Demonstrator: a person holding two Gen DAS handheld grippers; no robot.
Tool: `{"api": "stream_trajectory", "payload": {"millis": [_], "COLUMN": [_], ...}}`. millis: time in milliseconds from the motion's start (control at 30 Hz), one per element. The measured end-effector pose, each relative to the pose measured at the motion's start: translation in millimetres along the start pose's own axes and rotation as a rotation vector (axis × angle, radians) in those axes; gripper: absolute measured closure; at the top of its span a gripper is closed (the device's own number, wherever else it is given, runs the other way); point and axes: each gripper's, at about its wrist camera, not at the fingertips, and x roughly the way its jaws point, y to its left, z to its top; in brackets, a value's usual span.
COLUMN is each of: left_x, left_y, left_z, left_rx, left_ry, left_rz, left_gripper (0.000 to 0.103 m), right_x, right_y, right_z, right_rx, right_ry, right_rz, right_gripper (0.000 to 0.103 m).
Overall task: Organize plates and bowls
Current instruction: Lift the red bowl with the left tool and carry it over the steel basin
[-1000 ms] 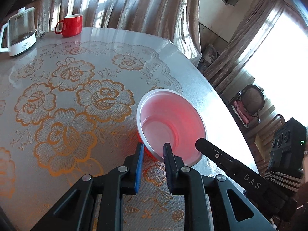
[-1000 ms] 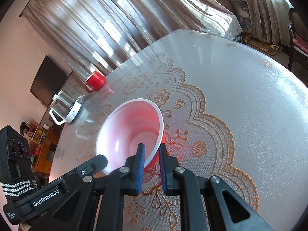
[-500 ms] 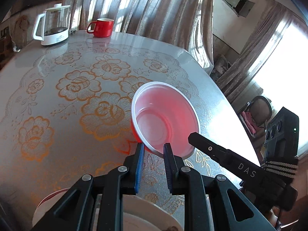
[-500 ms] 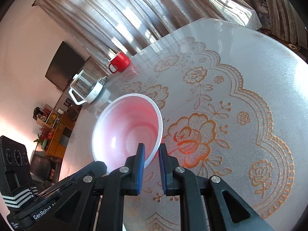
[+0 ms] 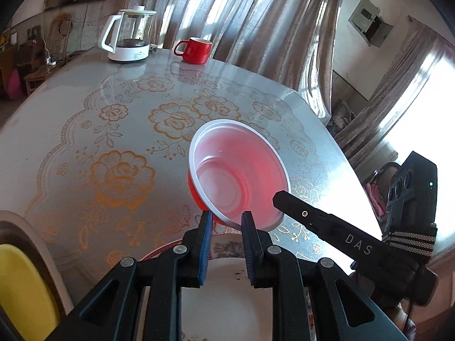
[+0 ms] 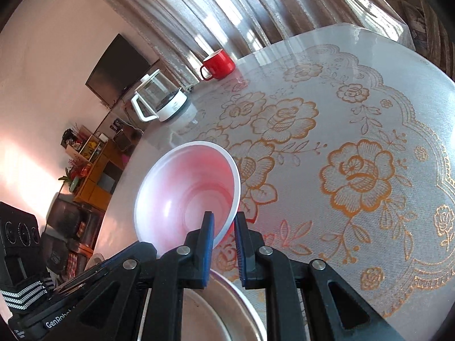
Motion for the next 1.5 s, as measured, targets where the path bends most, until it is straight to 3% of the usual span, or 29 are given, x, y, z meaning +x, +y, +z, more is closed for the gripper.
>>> {"api": "stream_trajectory", "payload": {"millis": [633,1500], "left_x": [-64,-158], "left_y": [61,130], "left_z": [-29,-80], "left_rx": [-0.065,-0.187], "left_ry": [-0.047,-0.163], "left_rz": [0.008,0.05], "left_gripper": [0.083,0.083], "right_x": [21,19], "right_y": [83,178], "right_z": [-32,-85], "right_rx": [-0.126,-0.275], "right_ry": [0.053,0.116], "right_rz": [0.024,0.17], "right_gripper": [0.09,0.09]}}
